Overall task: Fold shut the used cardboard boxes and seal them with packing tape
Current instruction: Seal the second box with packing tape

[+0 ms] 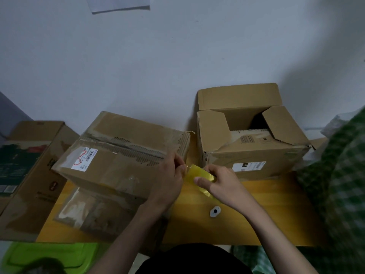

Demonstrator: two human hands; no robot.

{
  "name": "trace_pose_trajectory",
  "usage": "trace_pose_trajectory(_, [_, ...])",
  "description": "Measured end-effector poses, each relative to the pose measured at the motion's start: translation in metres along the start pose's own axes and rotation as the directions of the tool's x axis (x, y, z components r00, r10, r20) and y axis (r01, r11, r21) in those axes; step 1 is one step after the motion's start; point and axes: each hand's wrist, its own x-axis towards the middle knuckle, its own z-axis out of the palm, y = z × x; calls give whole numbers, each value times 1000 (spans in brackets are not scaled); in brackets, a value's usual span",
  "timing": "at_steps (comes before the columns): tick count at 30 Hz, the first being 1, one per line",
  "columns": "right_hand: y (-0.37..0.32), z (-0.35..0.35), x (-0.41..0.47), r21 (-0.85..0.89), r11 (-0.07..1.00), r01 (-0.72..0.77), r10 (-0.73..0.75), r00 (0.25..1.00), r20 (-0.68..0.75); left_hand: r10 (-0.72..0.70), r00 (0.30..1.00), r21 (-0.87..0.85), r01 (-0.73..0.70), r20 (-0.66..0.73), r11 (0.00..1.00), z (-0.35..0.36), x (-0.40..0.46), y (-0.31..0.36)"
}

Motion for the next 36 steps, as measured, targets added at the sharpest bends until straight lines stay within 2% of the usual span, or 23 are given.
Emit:
trace_pose_trajectory(4, [-2, 0, -4, -63, 997, -44, 45, 999, 17, -44, 999, -78, 46, 32, 996, -5, -7, -4])
trace_pose_trajectory(8, [-7, 2, -2, -179, 980, -92, 85, 995, -44, -50, 997, -171, 60, 61, 983, -14, -12, -1])
trace_pose_trajectory(11, [-11, -2, 0, -187, 977, -105, 97, 994, -54, -82, 990, -219, 105, 112, 970, -18, -6, -5])
trace_pose_trajectory(14, [-11, -8, 1, -83, 992, -94, 90, 995, -43, -132, 985, -268, 156, 108, 950, -25, 5, -10])
trace_pose_trajectory(17, [-16, -16, -2, 104, 989, -105, 104, 995, 13, -170, 975, -292, 206, 144, 934, -35, 19, -10])
trace_pose_trajectory(21, [-26, -22, -13, 410, 899, -154, 121, 987, 105, -168, 962, -288, 226, 213, 931, -55, 48, -5])
trace_pose_trajectory(24, [-31, -19, -19, 530, 834, -155, 134, 988, 78, -107, 955, -200, 166, 277, 966, -61, 73, 0])
trace_pose_trajectory(27, [-34, -14, -22, 574, 804, -155, 182, 983, 10, -16, 930, -141, 73, 368, 987, -58, 101, 10])
trace_pose_trajectory(32, [-38, -6, -39, 692, 685, -226, 289, 957, 26, 115, 940, 12, -126, 322, 992, -60, 166, 13])
trace_pose_trajectory(36, [-55, 8, -43, 797, 554, -239, 294, 952, 81, 243, 867, 97, -314, 435, 944, -38, 198, 6])
